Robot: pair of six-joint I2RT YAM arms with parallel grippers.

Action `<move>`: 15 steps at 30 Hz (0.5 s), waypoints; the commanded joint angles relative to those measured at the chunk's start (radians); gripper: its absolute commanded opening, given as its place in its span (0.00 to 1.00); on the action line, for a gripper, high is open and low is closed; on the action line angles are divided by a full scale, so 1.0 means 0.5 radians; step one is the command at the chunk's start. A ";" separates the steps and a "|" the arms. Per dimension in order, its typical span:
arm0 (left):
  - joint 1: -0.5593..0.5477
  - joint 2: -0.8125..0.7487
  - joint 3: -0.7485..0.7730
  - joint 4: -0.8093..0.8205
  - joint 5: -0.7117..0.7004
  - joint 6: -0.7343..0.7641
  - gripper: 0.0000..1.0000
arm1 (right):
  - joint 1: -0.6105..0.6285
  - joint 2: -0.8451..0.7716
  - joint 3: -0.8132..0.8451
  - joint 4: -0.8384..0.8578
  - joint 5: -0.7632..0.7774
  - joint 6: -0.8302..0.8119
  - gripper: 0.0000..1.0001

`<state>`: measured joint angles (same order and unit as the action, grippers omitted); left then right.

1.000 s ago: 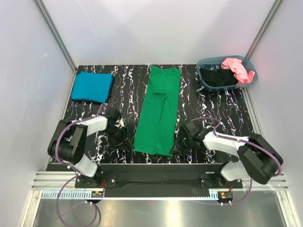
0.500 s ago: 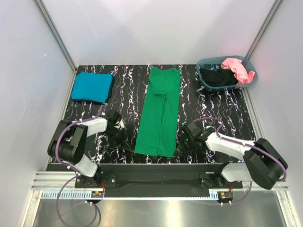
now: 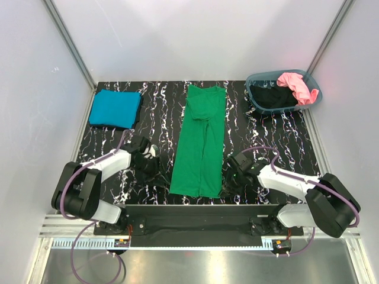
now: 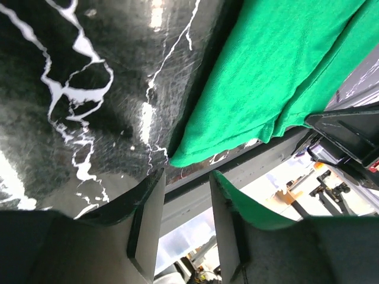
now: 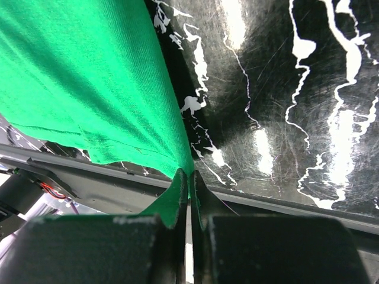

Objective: Fold and stack the t-shirts
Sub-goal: Fold the tshirt

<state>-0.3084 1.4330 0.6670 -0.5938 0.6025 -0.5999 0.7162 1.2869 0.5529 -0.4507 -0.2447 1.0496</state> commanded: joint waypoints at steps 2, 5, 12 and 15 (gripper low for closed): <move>-0.098 0.018 -0.058 0.141 0.001 -0.015 0.42 | 0.016 0.012 0.060 -0.013 0.008 -0.041 0.00; -0.168 0.030 -0.107 0.206 -0.045 -0.058 0.42 | 0.016 0.019 0.051 -0.007 -0.001 -0.050 0.00; -0.227 0.153 -0.116 0.218 -0.131 -0.073 0.43 | 0.016 -0.012 0.026 -0.013 -0.014 -0.059 0.00; -0.242 0.177 -0.128 0.209 -0.153 -0.089 0.37 | 0.013 -0.049 0.002 -0.022 -0.011 -0.047 0.00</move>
<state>-0.4171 1.4914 0.6094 -0.5194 0.5995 -0.6487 0.7162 1.2915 0.5529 -0.4503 -0.2474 1.0359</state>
